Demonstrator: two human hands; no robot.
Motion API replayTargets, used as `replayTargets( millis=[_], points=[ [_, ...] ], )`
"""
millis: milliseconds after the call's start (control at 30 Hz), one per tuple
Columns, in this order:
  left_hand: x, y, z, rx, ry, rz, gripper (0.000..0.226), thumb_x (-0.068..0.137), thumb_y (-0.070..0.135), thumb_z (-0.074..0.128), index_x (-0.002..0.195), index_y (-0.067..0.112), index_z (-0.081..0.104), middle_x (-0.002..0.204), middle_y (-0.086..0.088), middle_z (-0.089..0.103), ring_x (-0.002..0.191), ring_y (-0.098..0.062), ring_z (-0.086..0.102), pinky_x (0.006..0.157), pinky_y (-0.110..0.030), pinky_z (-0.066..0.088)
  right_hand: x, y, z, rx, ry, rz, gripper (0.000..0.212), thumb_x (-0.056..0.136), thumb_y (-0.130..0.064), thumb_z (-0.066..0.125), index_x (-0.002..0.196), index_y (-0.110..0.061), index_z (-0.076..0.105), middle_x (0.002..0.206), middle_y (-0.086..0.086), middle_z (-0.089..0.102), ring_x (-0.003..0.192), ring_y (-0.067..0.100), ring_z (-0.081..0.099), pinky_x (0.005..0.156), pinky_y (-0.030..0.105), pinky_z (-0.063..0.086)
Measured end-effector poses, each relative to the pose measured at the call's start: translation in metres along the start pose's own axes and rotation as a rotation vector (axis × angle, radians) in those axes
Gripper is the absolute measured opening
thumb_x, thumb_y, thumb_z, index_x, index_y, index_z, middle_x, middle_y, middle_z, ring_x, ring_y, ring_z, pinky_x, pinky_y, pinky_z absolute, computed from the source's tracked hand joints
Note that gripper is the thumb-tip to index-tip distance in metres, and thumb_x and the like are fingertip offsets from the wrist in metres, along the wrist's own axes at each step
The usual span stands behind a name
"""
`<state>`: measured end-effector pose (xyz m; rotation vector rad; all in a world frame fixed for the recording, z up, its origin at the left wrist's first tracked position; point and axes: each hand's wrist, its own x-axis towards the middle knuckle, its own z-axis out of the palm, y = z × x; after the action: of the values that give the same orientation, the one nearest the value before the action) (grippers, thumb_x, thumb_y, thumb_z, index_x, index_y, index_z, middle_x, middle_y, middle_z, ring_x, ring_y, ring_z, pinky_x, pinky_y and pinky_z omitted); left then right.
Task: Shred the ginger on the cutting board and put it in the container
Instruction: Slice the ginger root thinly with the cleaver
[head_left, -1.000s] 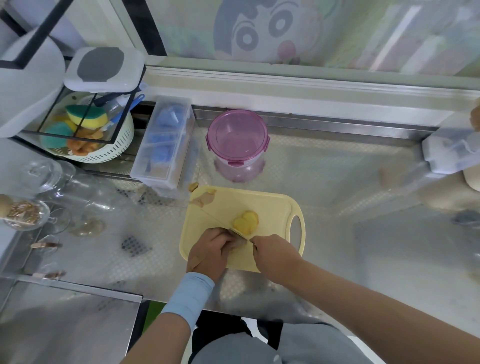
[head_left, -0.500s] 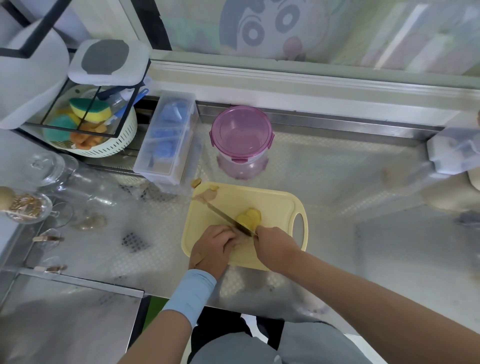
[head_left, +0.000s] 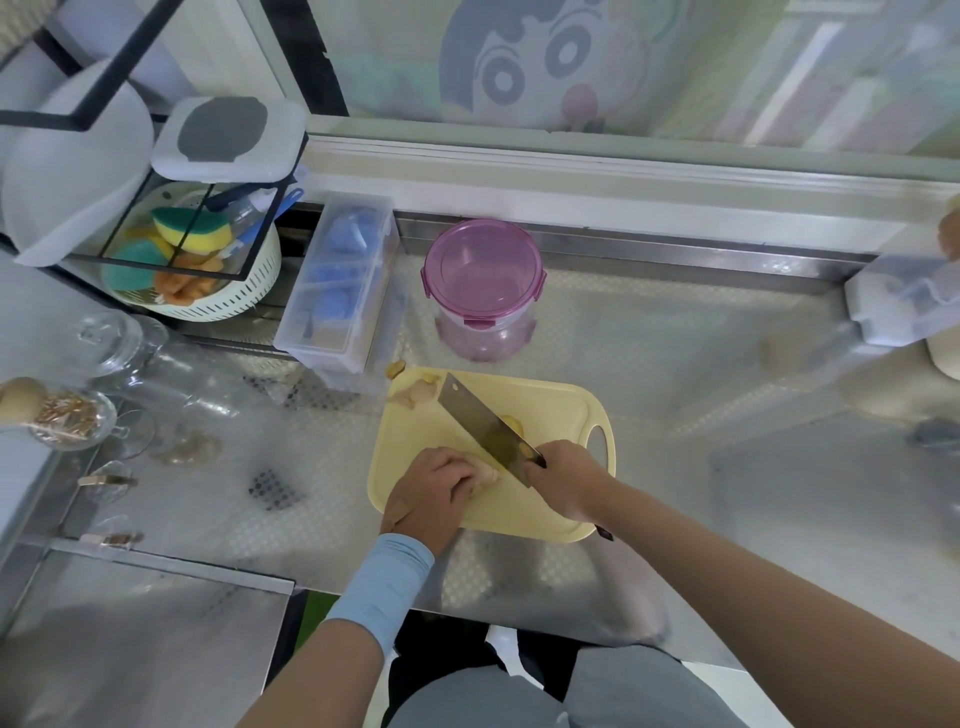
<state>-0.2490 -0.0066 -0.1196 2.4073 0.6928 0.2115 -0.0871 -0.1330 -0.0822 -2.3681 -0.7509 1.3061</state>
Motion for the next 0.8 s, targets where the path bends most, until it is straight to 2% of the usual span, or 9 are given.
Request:
replayTargets(
  millis=[100, 167, 267, 367, 467, 533, 600, 667, 800],
  points=[
    [0.001, 0.002, 0.0, 0.006, -0.003, -0.019, 0.006, 0.089, 0.019, 0.068, 0.089, 0.017, 0.074, 0.099, 0.007, 0.061, 0.092, -0.004, 0.044, 0.082, -0.015, 0.036, -0.002, 0.002, 0.0, -0.002, 0.038, -0.032, 0.028, 0.103, -0.038, 0.046, 0.102, -0.014, 0.06, 0.088, 0.004, 0.066, 0.076, 0.021, 0.059, 0.07, 0.033, 0.048],
    [0.001, 0.003, 0.0, 0.005, 0.006, -0.026, 0.005, 0.088, 0.018, 0.069, 0.088, 0.016, 0.074, 0.097, 0.007, 0.061, 0.091, -0.005, 0.044, 0.08, -0.012, 0.036, -0.003, 0.002, 0.001, 0.023, 0.035, -0.061, 0.03, 0.104, -0.037, 0.044, 0.103, -0.012, 0.062, 0.089, 0.006, 0.067, 0.079, 0.025, 0.062, 0.075, 0.037, 0.051],
    [0.001, 0.003, 0.0, 0.002, 0.009, -0.03, 0.005, 0.088, 0.017, 0.069, 0.088, 0.017, 0.074, 0.097, 0.009, 0.06, 0.091, -0.004, 0.044, 0.08, -0.012, 0.034, -0.005, 0.003, 0.001, 0.068, 0.007, -0.038, 0.037, 0.102, -0.031, 0.044, 0.102, -0.001, 0.066, 0.079, 0.008, 0.061, 0.07, 0.022, 0.053, 0.068, 0.035, 0.043],
    [0.001, 0.0, 0.001, 0.015, 0.009, -0.004, 0.008, 0.089, 0.019, 0.067, 0.089, 0.016, 0.074, 0.098, 0.006, 0.061, 0.092, -0.003, 0.043, 0.083, -0.015, 0.035, -0.01, 0.001, -0.003, 0.085, 0.026, -0.023, 0.037, 0.101, -0.028, 0.045, 0.098, 0.003, 0.063, 0.074, 0.008, 0.055, 0.067, 0.021, 0.047, 0.064, 0.032, 0.037],
    [0.001, -0.004, 0.002, 0.06, 0.015, 0.081, 0.021, 0.089, 0.029, 0.055, 0.087, 0.018, 0.073, 0.098, 0.005, 0.064, 0.09, -0.004, 0.043, 0.079, -0.011, 0.033, -0.026, -0.005, -0.004, -0.052, 0.08, -0.102, 0.03, 0.104, -0.028, 0.04, 0.089, -0.01, 0.06, 0.07, 0.001, 0.055, 0.069, 0.023, 0.052, 0.06, 0.033, 0.036],
    [0.001, -0.007, 0.003, 0.092, 0.038, 0.137, 0.027, 0.087, 0.031, 0.049, 0.086, 0.017, 0.073, 0.096, 0.002, 0.066, 0.09, -0.008, 0.045, 0.075, -0.014, 0.036, -0.041, -0.008, 0.001, -0.217, 0.124, -0.196, 0.03, 0.104, -0.025, 0.034, 0.111, -0.025, 0.064, 0.078, 0.002, 0.061, 0.072, 0.026, 0.055, 0.061, 0.033, 0.04],
    [0.002, -0.008, 0.004, 0.109, 0.062, 0.169, 0.028, 0.086, 0.029, 0.049, 0.085, 0.015, 0.073, 0.094, -0.001, 0.068, 0.09, -0.011, 0.047, 0.075, -0.018, 0.038, -0.052, -0.008, 0.009, -0.322, 0.15, -0.248, 0.038, 0.105, -0.025, 0.032, 0.134, -0.033, 0.055, 0.087, 0.007, 0.064, 0.074, 0.029, 0.056, 0.062, 0.033, 0.041],
    [0.002, -0.008, 0.004, 0.105, 0.077, 0.168, 0.028, 0.086, 0.028, 0.05, 0.084, 0.014, 0.073, 0.093, -0.002, 0.068, 0.092, -0.012, 0.048, 0.075, -0.018, 0.038, -0.057, -0.008, 0.016, -0.36, 0.148, -0.245, 0.04, 0.105, -0.023, 0.031, 0.14, -0.033, 0.049, 0.086, 0.007, 0.062, 0.073, 0.03, 0.056, 0.06, 0.033, 0.039],
    [0.0, -0.008, 0.007, 0.089, 0.1, 0.154, 0.029, 0.086, 0.029, 0.05, 0.084, 0.013, 0.075, 0.093, -0.002, 0.069, 0.093, -0.012, 0.049, 0.076, -0.016, 0.037, -0.058, -0.005, 0.019, -0.399, 0.139, -0.208, 0.044, 0.101, -0.013, 0.037, 0.14, -0.031, 0.046, 0.081, 0.006, 0.061, 0.071, 0.031, 0.059, 0.06, 0.036, 0.047]
  ],
)
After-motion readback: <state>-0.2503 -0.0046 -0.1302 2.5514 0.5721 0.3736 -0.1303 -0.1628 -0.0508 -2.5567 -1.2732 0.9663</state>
